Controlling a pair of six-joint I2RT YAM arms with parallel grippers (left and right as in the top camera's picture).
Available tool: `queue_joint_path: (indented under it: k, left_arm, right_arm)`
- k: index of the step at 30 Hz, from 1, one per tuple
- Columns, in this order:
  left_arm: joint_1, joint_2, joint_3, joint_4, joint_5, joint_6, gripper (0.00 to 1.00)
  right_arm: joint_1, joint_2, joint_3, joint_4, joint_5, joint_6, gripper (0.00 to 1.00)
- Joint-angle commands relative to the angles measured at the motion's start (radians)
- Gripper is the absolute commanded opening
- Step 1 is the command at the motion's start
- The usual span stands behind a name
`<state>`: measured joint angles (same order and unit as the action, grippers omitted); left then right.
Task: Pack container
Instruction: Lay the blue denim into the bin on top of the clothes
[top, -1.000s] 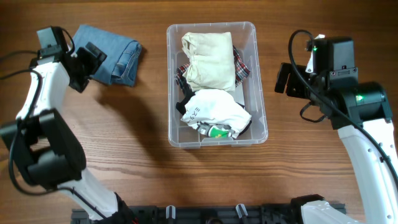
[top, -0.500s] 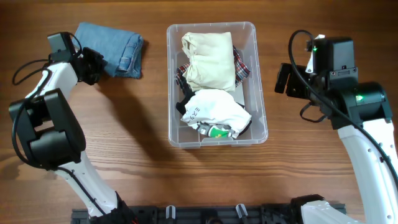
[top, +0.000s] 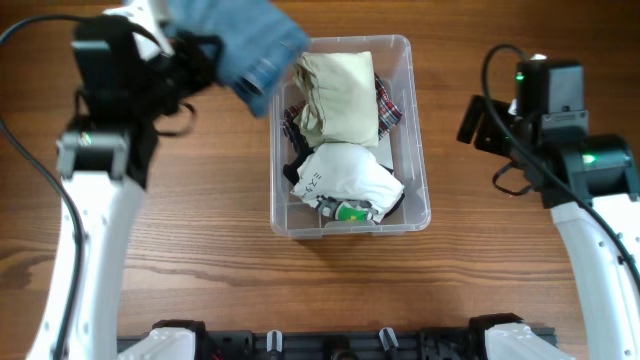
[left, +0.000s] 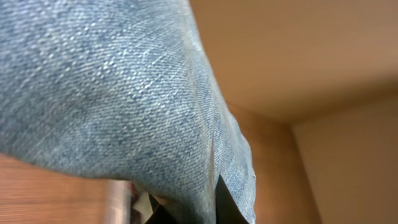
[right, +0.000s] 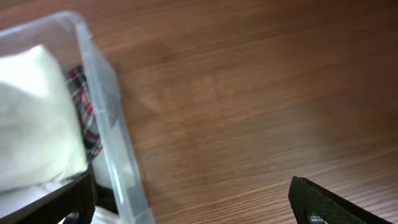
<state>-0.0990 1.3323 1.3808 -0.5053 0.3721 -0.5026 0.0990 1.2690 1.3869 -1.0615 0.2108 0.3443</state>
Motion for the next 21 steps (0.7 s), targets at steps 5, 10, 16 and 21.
queue_joint_path:
  k: [5,10,16,21]
  left_arm:
    - [-0.418,-0.003,0.020,-0.073,-0.195,0.106,0.04]
    - [-0.509,0.171,0.020,-0.158,-0.187,0.106,0.04]
    - [-0.500,0.311,0.020,-0.361,-0.197,0.167,0.86]
    - [-0.435,0.217,0.035,-0.312,-0.228,0.186,0.90]
  right_arm:
    - [-0.041,-0.029,-0.005,-0.036,-0.002,0.014,1.00]
    - [-0.041,-0.029,-0.005,-0.039,-0.002,0.003,1.00]
    - [-0.041,-0.029,-0.005,-0.039,-0.002,-0.005,1.00]
    - [-0.041,-0.029,-0.005,-0.047,-0.002,-0.008,1.00]
